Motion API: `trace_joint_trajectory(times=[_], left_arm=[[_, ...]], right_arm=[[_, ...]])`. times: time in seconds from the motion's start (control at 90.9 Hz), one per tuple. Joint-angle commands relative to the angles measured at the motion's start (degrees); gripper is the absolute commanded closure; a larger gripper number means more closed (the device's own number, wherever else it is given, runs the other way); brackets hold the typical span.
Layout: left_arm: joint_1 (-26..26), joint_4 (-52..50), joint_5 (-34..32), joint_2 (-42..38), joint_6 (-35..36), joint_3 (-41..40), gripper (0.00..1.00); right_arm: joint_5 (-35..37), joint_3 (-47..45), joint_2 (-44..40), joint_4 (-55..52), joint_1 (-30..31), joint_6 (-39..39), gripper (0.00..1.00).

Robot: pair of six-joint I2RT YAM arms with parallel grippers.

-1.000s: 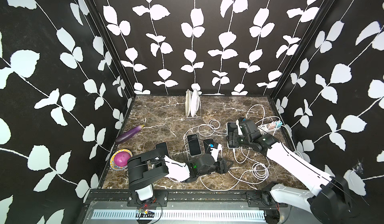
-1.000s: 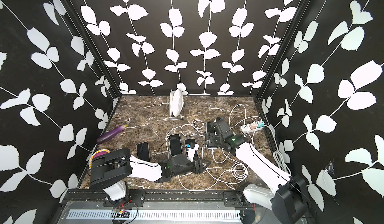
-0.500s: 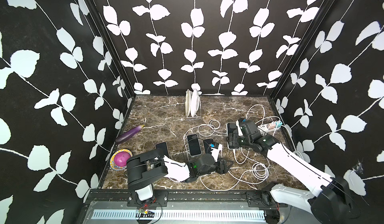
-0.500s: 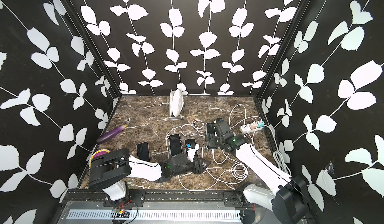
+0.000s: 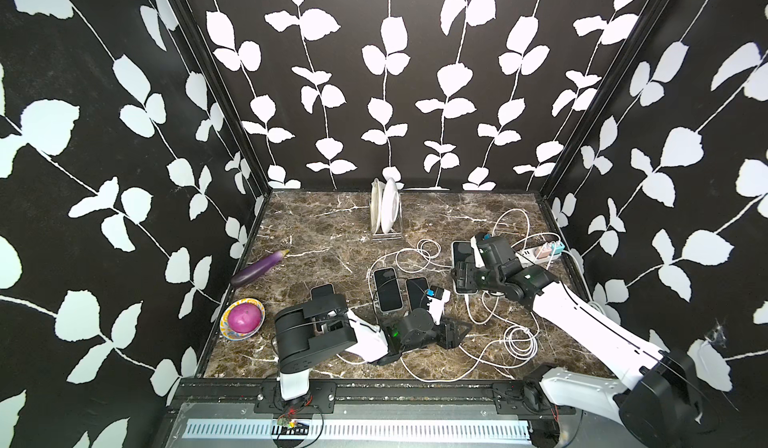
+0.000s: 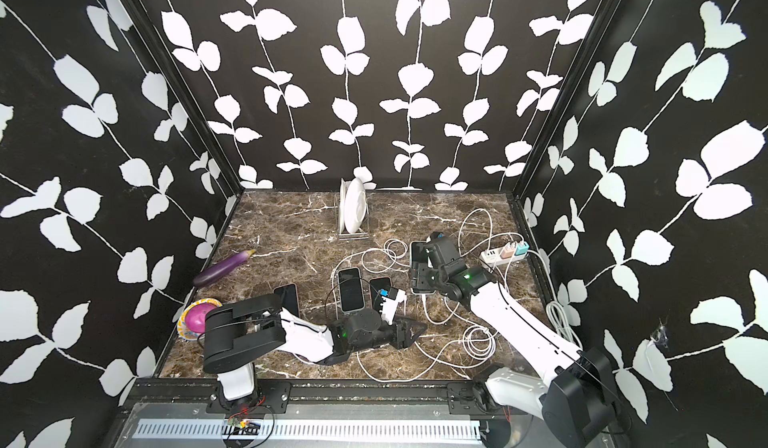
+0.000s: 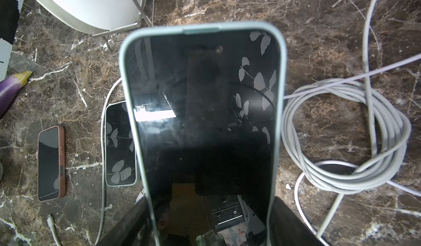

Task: Unplug the charging cable from the phone
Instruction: Remove the charging cable from the phone.

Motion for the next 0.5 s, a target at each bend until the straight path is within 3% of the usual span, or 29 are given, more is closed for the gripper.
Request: trace_joint_trajectory(times=[0.0,0.484], left_arm=[[-0.27,2.75,-1.71,0.66,1.56,0.87,0.41],[-0.18,10.18,-0.63,4.2,4.51,1.67,0.53]], right_arm=[[0.89,1.1,-0.88,2.44,0.04,1.24,1.0],[1.2,-0.3,-2.38,1.88,0.04,2.43,1.0]])
